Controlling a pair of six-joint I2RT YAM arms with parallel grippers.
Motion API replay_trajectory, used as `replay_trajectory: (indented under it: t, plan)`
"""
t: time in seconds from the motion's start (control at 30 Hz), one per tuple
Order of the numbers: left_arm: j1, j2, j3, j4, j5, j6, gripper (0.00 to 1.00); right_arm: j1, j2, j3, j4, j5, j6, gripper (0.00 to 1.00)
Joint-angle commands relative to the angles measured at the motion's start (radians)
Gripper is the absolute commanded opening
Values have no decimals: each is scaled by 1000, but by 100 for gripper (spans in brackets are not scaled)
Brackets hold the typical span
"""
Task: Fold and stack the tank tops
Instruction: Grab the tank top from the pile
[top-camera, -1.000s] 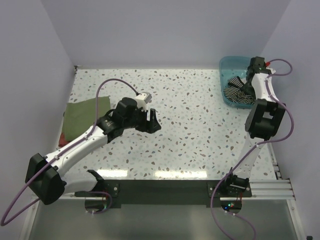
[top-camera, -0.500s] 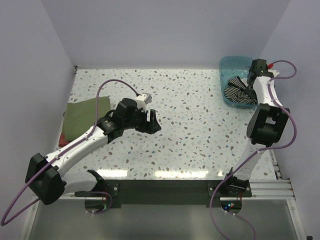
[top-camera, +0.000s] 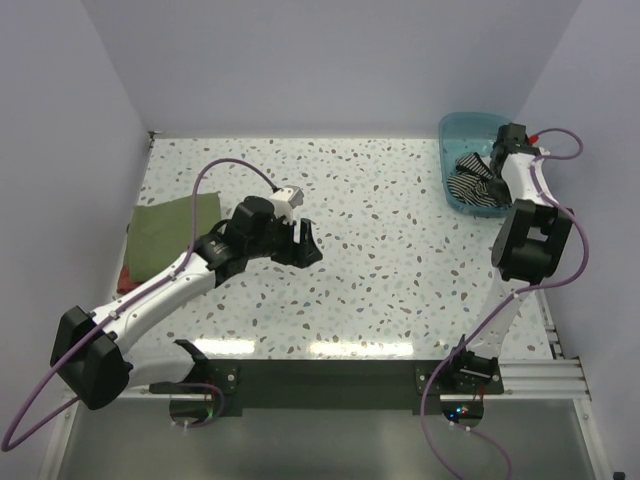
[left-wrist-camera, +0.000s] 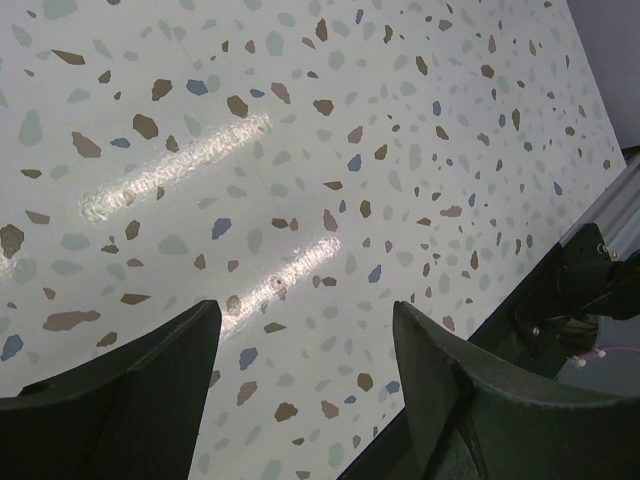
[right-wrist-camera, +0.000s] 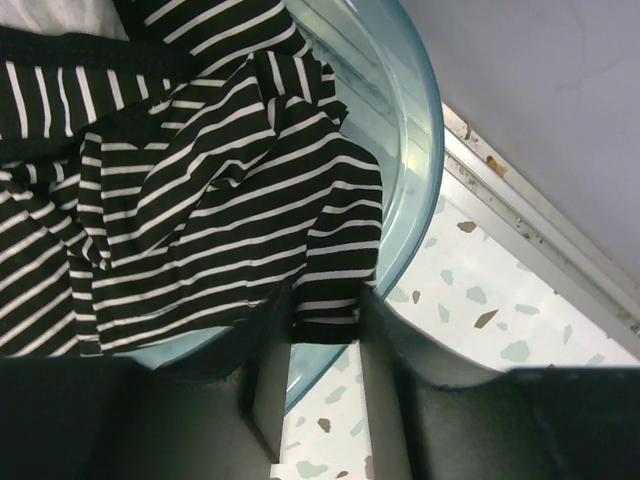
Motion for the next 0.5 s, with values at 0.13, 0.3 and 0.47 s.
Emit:
replay_trajectory:
  t: [0.13, 0.3, 0.47]
  plan:
    - [3, -3, -8, 47, 11, 13, 75, -7, 4, 114, -12, -18, 32, 0]
    - [3, -4, 18, 44, 2, 5, 75, -6, -34, 270, -38, -110, 51, 0]
    - [12, -12, 51, 29, -34, 4, 74, 37, -186, 398, 42, -242, 65, 0]
